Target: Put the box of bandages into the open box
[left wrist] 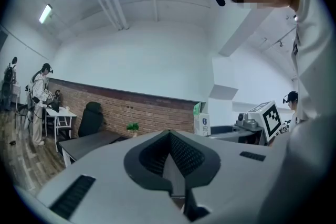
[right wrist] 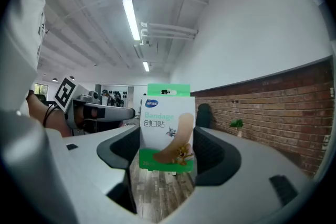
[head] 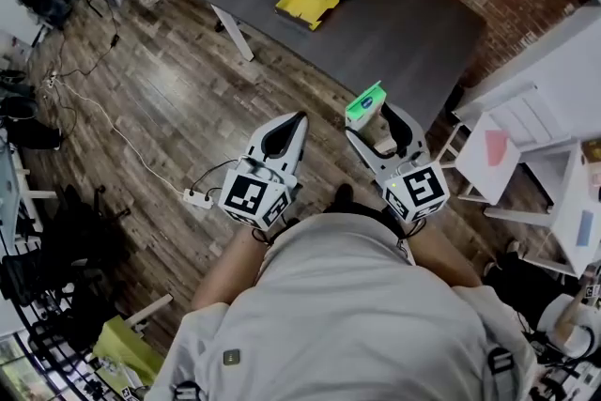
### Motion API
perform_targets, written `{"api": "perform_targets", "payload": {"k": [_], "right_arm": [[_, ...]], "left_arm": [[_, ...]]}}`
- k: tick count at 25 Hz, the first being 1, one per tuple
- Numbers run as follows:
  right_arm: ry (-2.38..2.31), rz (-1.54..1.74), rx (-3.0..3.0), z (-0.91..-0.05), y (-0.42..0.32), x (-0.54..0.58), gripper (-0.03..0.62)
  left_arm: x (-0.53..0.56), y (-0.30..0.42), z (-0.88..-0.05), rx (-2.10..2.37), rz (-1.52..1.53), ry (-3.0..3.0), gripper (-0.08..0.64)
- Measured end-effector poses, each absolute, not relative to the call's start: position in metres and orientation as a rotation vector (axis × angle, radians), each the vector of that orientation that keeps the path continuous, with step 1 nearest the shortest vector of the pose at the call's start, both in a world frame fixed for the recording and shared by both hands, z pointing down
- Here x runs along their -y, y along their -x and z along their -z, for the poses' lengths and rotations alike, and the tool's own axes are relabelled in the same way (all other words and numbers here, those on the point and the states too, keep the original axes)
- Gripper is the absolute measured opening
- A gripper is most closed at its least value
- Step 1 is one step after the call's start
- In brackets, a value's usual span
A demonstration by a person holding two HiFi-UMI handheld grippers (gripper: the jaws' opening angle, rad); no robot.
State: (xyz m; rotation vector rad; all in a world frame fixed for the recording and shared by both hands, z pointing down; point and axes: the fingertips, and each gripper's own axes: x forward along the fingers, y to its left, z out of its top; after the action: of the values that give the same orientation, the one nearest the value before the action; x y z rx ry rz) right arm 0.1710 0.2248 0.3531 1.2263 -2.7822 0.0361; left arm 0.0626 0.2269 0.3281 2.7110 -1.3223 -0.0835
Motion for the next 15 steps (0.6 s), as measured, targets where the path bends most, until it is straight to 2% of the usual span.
{"api": "perform_targets", "payload": {"k": [15], "right_arm": [[-1.141, -0.098, 2.86, -0.351, -0.23, -0.147, 0.31]], "left_arm": [[-0.159, -0.117, -0.323, 1.429, 0.032, -2.668, 0.016]]}}
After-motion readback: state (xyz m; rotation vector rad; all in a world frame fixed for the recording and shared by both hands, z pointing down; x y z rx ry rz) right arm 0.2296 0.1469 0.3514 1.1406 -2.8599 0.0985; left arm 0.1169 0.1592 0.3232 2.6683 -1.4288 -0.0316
